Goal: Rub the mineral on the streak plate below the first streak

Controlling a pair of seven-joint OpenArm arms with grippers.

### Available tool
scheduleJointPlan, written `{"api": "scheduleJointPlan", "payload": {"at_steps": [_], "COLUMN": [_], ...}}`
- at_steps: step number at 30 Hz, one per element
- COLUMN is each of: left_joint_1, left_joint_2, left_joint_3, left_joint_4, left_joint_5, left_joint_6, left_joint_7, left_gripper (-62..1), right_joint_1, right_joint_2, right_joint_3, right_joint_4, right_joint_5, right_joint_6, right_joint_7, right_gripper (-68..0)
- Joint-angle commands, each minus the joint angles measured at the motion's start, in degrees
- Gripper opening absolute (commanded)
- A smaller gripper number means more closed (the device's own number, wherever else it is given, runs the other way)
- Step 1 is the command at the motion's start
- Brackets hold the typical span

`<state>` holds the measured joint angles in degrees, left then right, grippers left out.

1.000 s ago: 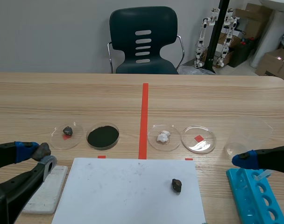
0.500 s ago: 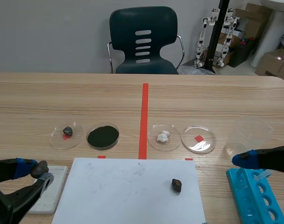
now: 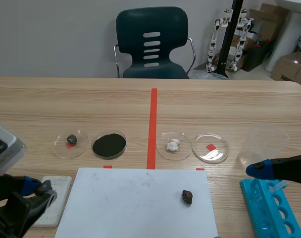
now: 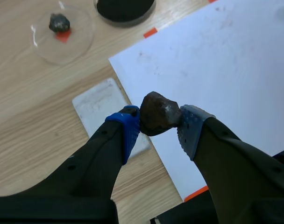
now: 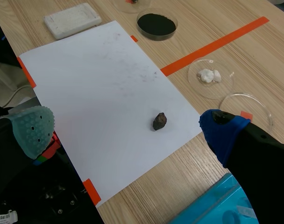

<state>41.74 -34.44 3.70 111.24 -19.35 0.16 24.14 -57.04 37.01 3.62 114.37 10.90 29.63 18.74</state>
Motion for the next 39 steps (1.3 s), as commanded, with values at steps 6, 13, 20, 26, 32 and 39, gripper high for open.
{"api": "scheduleJointPlan", "payload": {"at_steps": [6,13,20,26,32,39], "left_joint_1": [-7.3,-15.6,-23.0,-28.3,-31.5,-34.0], "left_joint_2": [2.7,6.2,7.5,8.4,9.5,10.5], "left_joint_3": [0.7,0.7,0.7,0.7,0.7,0.9], "left_joint_4": [-5.7,-9.4,-12.4,-15.3,-17.5,-20.3], "left_joint_5": [-2.8,-8.3,-13.3,-13.2,-12.9,-12.3], "left_joint_6": [0.7,3.8,6.8,8.3,8.6,9.2], "left_joint_7": [10.5,21.8,31.3,39.6,44.9,47.5], "left_gripper": [-46.8,-46.8,-46.8,-46.8,-46.8,-46.8], "right_joint_1": [0.1,0.1,0.1,0.1,0.1,0.1], "right_joint_2": [0.7,0.7,0.7,0.7,0.7,0.7], "right_joint_3": [0.1,0.1,0.1,0.1,0.1,0.1], "right_joint_4": [0.2,0.2,0.2,0.2,0.2,0.2], "right_joint_5": [0.6,0.6,0.6,0.6,0.6,0.6], "right_joint_6": [0.0,0.0,0.0,0.0,0.0,0.0], "right_joint_7": [0.7,0.7,0.7,0.7,0.7,0.6], "right_gripper": [0.4,0.4,0.4,0.4,0.4,0.4]}}
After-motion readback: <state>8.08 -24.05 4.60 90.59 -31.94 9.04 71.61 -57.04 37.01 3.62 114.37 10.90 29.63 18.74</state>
